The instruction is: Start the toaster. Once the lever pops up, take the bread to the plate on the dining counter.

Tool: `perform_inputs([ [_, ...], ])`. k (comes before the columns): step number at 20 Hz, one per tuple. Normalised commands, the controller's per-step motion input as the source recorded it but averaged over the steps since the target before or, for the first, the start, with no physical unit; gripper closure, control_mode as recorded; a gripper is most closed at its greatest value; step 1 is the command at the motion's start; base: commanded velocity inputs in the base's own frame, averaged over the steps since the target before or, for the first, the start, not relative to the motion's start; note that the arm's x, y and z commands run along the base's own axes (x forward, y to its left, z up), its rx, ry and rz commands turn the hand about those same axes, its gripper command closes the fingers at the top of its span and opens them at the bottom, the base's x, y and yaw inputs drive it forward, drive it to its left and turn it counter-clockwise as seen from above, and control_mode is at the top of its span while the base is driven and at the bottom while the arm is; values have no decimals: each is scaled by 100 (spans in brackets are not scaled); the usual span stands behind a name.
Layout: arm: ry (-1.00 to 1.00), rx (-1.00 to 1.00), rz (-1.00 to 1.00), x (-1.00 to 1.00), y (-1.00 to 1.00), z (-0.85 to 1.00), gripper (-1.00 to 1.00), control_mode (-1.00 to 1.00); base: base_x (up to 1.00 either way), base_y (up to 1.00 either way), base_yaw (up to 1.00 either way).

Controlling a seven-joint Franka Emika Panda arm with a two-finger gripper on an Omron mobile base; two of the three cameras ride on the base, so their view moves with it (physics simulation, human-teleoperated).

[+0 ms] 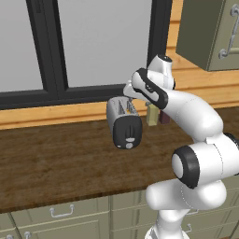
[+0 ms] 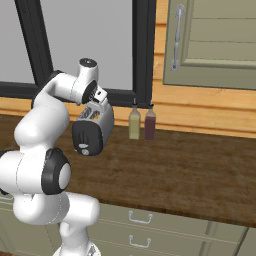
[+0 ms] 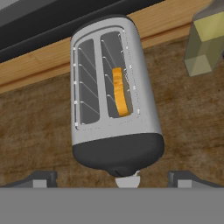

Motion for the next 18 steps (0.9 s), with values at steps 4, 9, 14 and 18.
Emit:
perform_inputs([
  [4, 0, 0, 0, 0, 0, 0, -100, -100, 0, 0, 0],
  [9, 0, 0, 0, 0, 0, 0, -100, -100, 0, 0, 0],
  [14, 0, 0, 0, 0, 0, 0, -100, -100, 0, 0, 0],
  [18, 0, 0, 0, 0, 0, 0, -100, -100, 0, 0, 0],
])
